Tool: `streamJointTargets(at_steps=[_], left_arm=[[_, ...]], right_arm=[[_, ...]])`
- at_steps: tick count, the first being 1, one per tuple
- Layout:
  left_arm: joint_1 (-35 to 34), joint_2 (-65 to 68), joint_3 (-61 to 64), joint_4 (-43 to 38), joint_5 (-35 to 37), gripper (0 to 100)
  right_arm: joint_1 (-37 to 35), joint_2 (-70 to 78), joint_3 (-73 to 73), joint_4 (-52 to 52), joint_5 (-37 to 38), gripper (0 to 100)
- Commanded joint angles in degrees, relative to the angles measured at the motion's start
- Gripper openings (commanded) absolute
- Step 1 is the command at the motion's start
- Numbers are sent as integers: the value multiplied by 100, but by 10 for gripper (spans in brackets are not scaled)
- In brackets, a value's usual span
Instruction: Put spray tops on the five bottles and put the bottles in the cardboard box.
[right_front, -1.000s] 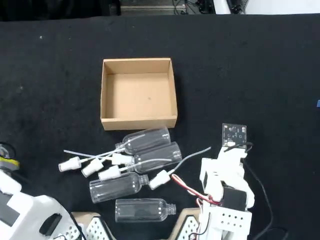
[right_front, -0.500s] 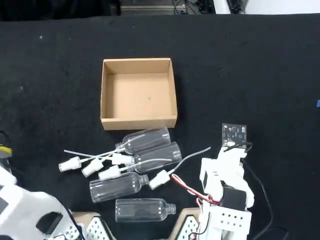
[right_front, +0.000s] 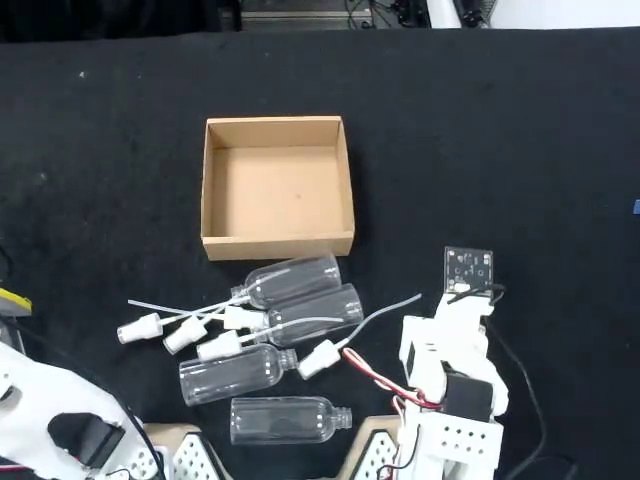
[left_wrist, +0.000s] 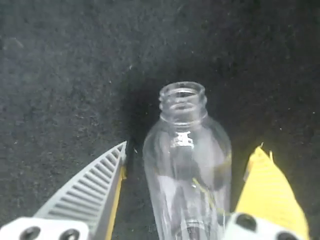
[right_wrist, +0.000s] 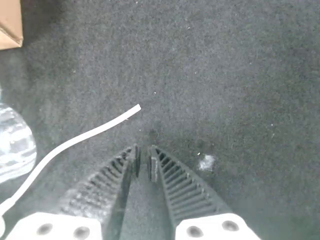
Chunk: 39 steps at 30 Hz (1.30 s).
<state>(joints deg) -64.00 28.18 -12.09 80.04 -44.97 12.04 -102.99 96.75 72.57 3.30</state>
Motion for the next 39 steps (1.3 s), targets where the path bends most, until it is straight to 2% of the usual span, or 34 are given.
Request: streamJointTargets(at_steps=[1, 6, 12, 15, 23, 25, 31, 34, 39], left_arm=[[66, -62, -365, 290, -607, 349], [180, -9, -365, 176, -642, 340], [268, 9, -365, 149, -651, 183], [303, 88, -356, 149, -633, 149], [277, 88, -541, 158, -659, 149], [312, 132, -567, 158, -862, 156], [268, 273, -637, 158, -1064, 327], [268, 316, -637, 158, -1073, 301], [312, 316, -576, 158, -1582, 273]], right_arm=[[44, -541, -31, 62, 26, 12], [44, -541, -31, 62, 26, 12], [44, -541, -31, 62, 26, 12], [44, -541, -31, 62, 26, 12], [44, -541, -31, 62, 26, 12], [44, -541, -31, 62, 26, 12], [44, -541, -31, 62, 26, 12], [44, -541, -31, 62, 26, 12], [44, -541, -31, 62, 26, 12]])
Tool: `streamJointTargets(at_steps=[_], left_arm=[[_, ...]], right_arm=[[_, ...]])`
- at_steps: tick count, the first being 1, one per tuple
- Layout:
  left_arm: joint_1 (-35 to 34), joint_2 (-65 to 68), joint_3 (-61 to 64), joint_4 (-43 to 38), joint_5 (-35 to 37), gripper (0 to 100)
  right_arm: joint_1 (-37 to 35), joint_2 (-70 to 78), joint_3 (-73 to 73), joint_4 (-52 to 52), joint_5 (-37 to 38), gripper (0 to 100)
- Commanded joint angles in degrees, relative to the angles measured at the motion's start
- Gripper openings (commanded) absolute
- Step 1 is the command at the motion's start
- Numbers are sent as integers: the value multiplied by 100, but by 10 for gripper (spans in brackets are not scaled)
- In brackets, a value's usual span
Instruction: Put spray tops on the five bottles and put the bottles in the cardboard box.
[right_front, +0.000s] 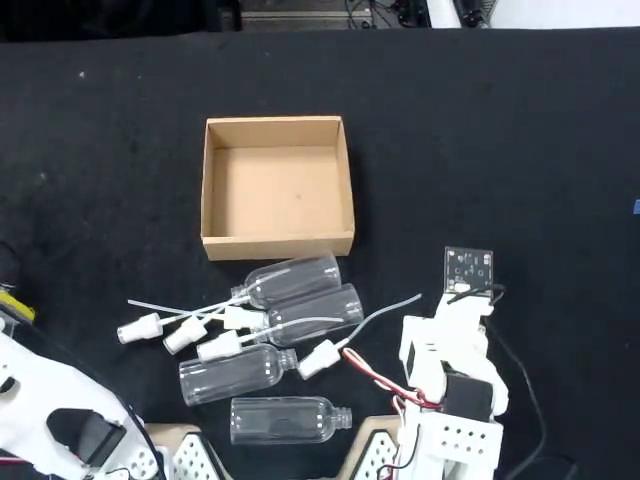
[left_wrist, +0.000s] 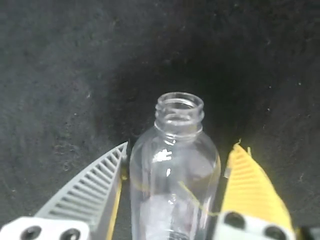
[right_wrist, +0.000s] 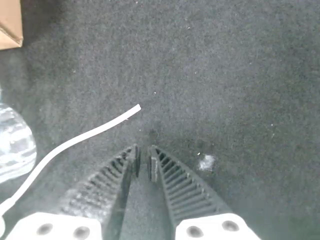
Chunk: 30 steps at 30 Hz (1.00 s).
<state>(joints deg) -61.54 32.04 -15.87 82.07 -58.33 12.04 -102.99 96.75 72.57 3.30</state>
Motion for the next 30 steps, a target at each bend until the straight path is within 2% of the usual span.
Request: streamJointTargets(at_steps=[1, 9, 12, 19, 24, 26, 30], left_arm=[[66, -70, -198, -44, -273, 264], [66, -132, -198, 26, -246, 98], [110, -176, -365, 448, -246, 56], [400, -1152, -927, 1855, -229, 30], [444, -2040, -505, 1723, 545, 30], [453, -2400, -242, 1697, 844, 30], [453, -3068, 453, 1503, 1556, 30]], right_arm=[[44, -541, -31, 62, 26, 12], [44, -541, -31, 62, 26, 12], [44, -541, -31, 62, 26, 12], [44, -549, -31, -237, 26, 12], [44, -549, -40, -958, 123, 12], [44, -549, -48, -1380, 695, 12], [123, -541, -75, -1952, 2347, 12]])
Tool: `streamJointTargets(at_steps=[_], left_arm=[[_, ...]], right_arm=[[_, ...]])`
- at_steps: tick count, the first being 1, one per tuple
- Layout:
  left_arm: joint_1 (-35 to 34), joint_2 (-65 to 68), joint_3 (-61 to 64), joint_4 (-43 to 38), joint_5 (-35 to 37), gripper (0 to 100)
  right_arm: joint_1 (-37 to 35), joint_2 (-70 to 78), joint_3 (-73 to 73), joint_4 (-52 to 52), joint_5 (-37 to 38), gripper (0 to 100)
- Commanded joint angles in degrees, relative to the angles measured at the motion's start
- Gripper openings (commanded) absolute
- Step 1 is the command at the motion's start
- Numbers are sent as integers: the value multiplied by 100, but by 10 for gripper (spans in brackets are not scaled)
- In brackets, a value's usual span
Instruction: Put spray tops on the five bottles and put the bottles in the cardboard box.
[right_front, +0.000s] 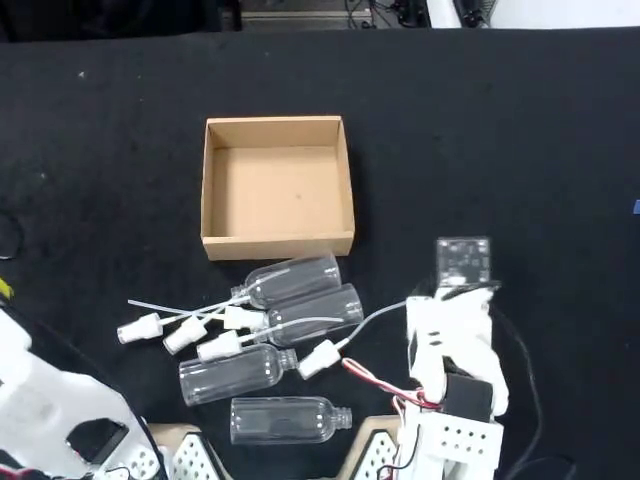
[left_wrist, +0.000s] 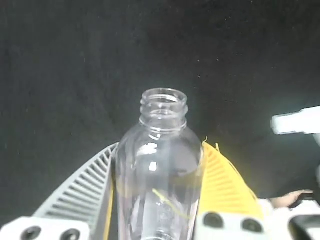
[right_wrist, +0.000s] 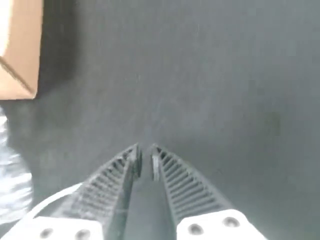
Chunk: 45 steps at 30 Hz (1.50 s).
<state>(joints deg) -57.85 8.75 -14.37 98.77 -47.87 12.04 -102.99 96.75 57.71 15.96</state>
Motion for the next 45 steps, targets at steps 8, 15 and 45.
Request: streamJointTargets(at_steps=[8, 15, 45], left_arm=[[620, -2391, 2800, -2453, 2576, 30], [1648, -3938, 4813, -3868, 4185, 30], [2158, -5635, 6853, -5055, 5538, 29]], right_arm=[[-70, -523, -1490, -167, 1125, 12], [-1108, -453, -2053, 325, 1125, 12], [-4853, 4022, -3512, 2602, 3921, 100]])
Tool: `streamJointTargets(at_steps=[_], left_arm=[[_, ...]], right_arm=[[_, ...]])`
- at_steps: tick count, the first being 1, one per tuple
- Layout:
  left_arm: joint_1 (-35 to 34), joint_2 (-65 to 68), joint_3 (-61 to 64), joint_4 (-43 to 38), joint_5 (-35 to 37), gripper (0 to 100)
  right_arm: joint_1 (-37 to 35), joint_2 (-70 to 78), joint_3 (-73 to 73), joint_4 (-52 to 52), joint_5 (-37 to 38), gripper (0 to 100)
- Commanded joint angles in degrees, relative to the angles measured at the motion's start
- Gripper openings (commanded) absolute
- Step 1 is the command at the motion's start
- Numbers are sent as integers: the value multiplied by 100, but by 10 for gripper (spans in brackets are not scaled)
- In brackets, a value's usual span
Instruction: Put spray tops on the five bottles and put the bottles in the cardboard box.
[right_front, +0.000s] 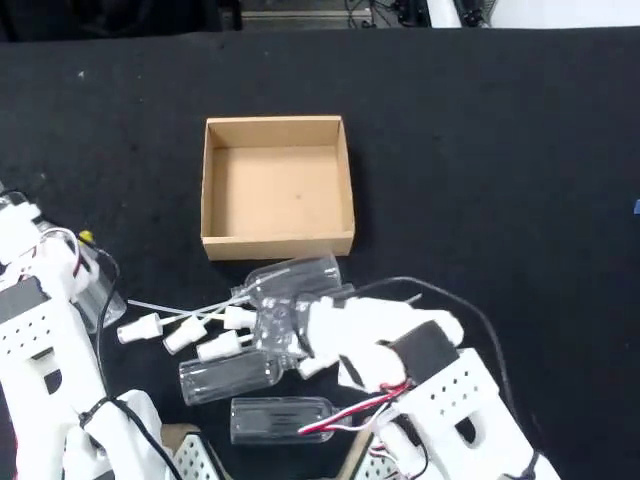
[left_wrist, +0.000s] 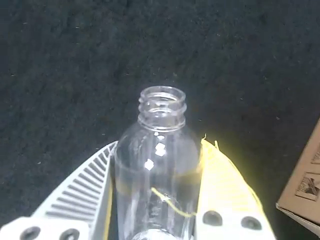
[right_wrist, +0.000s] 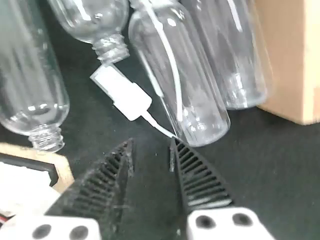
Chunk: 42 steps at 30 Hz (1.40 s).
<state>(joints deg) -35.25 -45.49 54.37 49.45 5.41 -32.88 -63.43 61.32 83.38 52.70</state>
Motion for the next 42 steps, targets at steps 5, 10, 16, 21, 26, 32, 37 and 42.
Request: streamJointTargets(at_steps=[5, 10, 16, 21, 26, 32, 37, 42], left_arm=[[-426, -211, -22, -123, 422, 29], [-655, -202, -4, -123, 607, 29], [-655, -202, 75, -114, 633, 29], [-611, -202, 171, -114, 615, 29], [-655, -202, 171, -114, 607, 29], [-637, -202, 171, -114, 607, 29], [-655, -202, 171, -114, 598, 29], [-655, -202, 171, -114, 598, 29]], right_arm=[[-730, 66, 637, -141, 369, 162], [-1037, 75, 919, -466, 448, 159], [-1389, 75, 1165, -765, 747, 151], [-1380, 75, 1200, -818, 1125, 152], [-1108, 75, 1156, -835, 1521, 154], [-914, 277, 1420, -1310, 1547, 218], [-914, 998, 1385, -1785, 1547, 216], [-914, 1701, 1253, -2031, 1547, 169]])
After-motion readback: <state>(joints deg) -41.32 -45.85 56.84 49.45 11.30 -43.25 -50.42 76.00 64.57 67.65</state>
